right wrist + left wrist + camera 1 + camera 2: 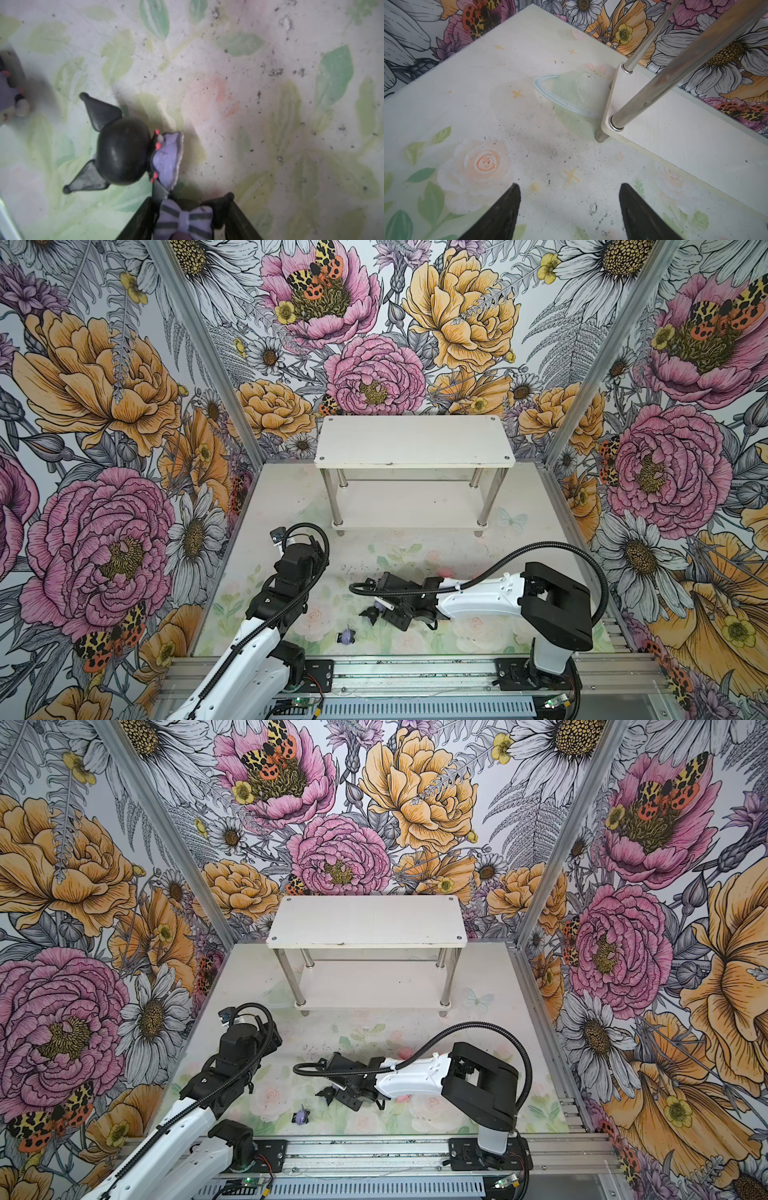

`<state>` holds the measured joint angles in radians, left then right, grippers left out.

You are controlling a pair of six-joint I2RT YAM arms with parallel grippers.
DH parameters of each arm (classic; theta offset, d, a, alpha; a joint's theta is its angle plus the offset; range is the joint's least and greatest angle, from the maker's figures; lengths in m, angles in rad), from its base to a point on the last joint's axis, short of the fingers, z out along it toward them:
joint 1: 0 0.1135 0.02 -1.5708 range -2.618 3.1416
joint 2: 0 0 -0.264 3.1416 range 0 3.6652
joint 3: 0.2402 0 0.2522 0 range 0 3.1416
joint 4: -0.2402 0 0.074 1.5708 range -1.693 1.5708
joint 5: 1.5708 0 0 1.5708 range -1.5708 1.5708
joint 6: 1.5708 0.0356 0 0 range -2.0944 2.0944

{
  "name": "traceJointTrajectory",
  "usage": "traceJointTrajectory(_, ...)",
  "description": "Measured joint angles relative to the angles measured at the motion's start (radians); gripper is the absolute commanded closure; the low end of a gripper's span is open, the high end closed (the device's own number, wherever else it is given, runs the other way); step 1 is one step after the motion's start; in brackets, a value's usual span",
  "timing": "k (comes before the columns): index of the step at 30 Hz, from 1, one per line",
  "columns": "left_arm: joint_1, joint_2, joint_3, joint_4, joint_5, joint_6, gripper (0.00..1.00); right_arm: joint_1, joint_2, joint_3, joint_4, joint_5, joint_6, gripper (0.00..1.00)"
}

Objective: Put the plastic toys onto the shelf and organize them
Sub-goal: 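Lift the Kuromi figure with the right gripper and carry it toward the shelf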

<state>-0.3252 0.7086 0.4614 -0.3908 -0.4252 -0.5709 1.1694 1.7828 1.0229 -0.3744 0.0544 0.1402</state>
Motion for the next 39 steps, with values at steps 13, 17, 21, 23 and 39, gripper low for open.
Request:
traceJointTrajectory(13,0.0,0.016,0.0,0.041,0.145,0.0,0.16,-0.169,-0.089,-0.1,0.186,-0.185,0.122,0.88)
traceJointTrajectory(17,-0.005,-0.03,-0.019,0.08,0.238,-0.005,0.04,-0.264,-0.152,-0.18,0.356,-0.216,0.233,0.94)
traceJointTrajectory(21,-0.05,-0.074,-0.05,0.111,0.318,-0.019,0.01,-0.358,-0.167,-0.223,0.533,-0.249,0.378,0.98)
traceJointTrajectory(23,-0.097,-0.08,-0.058,0.134,0.348,-0.025,0.01,-0.4,-0.167,-0.226,0.607,-0.274,0.458,0.99)
traceJointTrajectory(39,-0.356,0.253,0.008,0.352,0.464,0.028,0.17,-0.458,-0.286,-0.236,0.767,-0.418,0.84,1.0)
